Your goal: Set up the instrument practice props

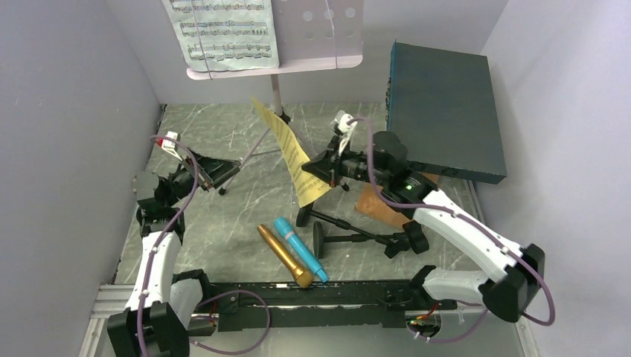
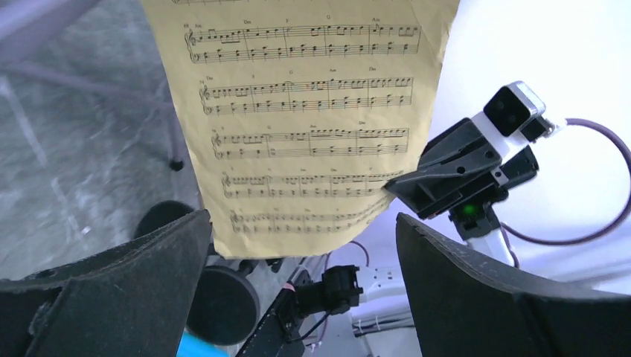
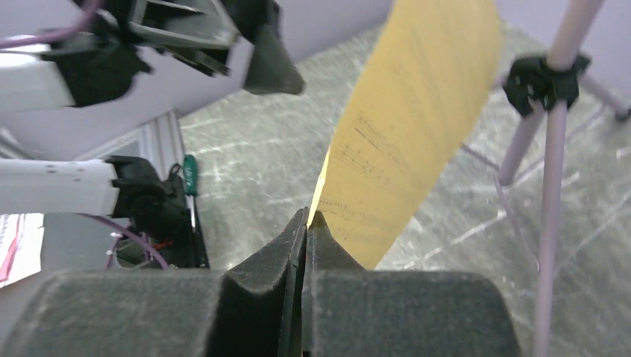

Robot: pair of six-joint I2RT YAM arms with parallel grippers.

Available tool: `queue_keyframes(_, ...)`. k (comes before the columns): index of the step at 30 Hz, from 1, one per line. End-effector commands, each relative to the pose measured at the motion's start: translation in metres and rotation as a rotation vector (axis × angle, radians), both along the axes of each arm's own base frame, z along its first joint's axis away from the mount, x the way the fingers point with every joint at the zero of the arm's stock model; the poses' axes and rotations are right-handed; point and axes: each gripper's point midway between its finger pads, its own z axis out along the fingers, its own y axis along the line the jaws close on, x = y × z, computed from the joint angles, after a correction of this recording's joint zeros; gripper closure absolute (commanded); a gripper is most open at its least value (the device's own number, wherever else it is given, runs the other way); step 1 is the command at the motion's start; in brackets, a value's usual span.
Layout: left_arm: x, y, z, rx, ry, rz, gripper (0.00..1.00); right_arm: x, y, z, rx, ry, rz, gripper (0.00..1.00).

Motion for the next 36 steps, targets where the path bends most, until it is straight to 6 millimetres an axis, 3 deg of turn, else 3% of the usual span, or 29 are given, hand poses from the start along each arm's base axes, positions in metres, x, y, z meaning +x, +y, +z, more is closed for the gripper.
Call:
queue_keyframes(1,-0.022,-0.024,0.046,0.03,-0.259,-0.134,0.01,-0.031,-0.003,0.053,0.094,-0.142,0.129,1.0)
queue_keyframes(7,-0.028,-0.067,0.045,0.056,-0.291,-0.184,0.01,-0.07,-0.012,0.097,0.201,-0.222,0.253,1.0)
queue_keyframes(12,-0.039,-0.075,0.064,-0.062,-0.357,-0.181,0.01,-0.106,-0.026,0.128,0.274,-0.302,0.352,1.0)
queue_keyframes(17,-0.041,-0.079,0.062,-0.134,-0.275,-0.212,0.0,-0.131,-0.043,0.152,0.332,-0.374,0.383,1.0)
queue_keyframes(25,-0.042,-0.063,0.034,-0.081,0.025,-0.025,0.01,-0.134,-0.048,0.151,0.349,-0.397,0.369,1.0)
queue_keyframes(31,-0.064,-0.079,0.059,-0.227,0.036,-0.252,0.01,-0.13,-0.04,0.141,0.34,-0.366,0.394,1.0)
queue_keyframes(36,-0.065,-0.088,0.047,-0.217,0.156,-0.372,0.01,-0.123,-0.038,0.135,0.333,-0.347,0.372,1.0)
